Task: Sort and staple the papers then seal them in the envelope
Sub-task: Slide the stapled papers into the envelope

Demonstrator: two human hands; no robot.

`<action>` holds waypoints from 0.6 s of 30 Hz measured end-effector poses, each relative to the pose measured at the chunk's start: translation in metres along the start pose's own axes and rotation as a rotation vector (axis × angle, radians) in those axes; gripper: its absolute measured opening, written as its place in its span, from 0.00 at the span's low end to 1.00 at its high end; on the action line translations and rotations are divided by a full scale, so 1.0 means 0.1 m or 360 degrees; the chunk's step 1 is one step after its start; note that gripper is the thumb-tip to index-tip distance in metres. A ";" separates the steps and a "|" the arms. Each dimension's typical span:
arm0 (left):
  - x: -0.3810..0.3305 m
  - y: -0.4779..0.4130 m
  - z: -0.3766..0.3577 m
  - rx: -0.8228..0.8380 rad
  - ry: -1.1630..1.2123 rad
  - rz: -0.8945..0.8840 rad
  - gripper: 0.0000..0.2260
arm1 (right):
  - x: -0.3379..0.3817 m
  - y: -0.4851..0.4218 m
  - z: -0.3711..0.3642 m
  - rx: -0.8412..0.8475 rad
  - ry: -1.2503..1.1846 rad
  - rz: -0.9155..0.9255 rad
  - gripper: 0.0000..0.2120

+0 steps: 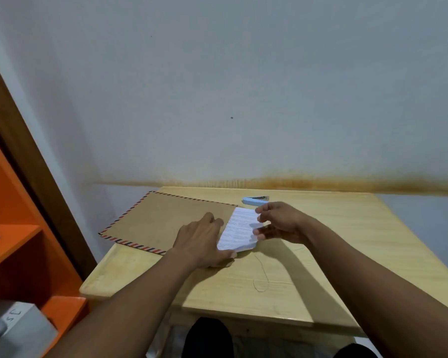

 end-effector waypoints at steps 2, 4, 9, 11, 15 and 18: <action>0.01 0.05 -0.14 0.0115 0.0087 0.0006 0.41 | -0.19 -0.02 -0.08 -0.0025 0.0113 -0.0078 0.05; 0.01 0.09 -0.27 0.0181 0.0103 0.0030 0.39 | -0.36 -0.08 -0.14 -0.0121 0.0193 -0.0147 0.05; 0.01 0.13 -0.23 0.0008 0.0140 0.0110 0.14 | -0.36 -0.31 -0.11 -0.0461 0.0390 -0.0073 0.05; 0.01 0.11 -0.24 0.0072 0.0065 0.0085 0.10 | -0.32 -0.35 -0.12 -0.0510 0.0447 -0.0067 0.04; -0.05 0.00 -0.24 0.0113 -0.0064 0.0066 0.09 | -0.29 -0.40 -0.10 -0.0528 0.0351 -0.0187 0.07; -0.10 -0.05 -0.22 0.0091 -0.0149 0.0018 0.10 | -0.29 -0.44 -0.11 -0.0511 0.0288 -0.0272 0.09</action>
Point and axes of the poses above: each hand's wrist, its own y-axis away from the middle knuckle, its own z-axis out of the back of the hand, x = y × z, the point moved 5 cm from there along -y, towards the middle knuckle, and after that the axes turned 11 degrees about -z, right-handed, at the moved point
